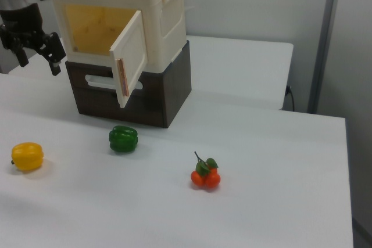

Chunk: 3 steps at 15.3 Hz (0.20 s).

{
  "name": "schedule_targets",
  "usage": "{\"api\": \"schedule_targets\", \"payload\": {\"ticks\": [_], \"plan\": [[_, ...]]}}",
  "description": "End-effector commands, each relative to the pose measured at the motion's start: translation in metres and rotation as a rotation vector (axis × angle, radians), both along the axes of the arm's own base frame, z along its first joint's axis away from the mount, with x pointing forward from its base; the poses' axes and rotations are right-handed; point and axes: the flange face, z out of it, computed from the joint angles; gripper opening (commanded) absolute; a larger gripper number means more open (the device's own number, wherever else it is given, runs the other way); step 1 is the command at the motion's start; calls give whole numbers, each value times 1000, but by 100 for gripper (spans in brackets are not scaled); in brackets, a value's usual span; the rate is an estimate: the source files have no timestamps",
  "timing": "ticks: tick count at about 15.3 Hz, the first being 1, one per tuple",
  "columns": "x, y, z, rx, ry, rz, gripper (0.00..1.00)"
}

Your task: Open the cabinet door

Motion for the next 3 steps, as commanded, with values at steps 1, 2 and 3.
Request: {"api": "schedule_targets", "payload": {"ticks": [1, 2, 3], "plan": [[-2, 3, -1, 8, -10, 14, 100], [-2, 3, -1, 8, -12, 13, 100], [-2, 3, -1, 8, -10, 13, 100]]}}
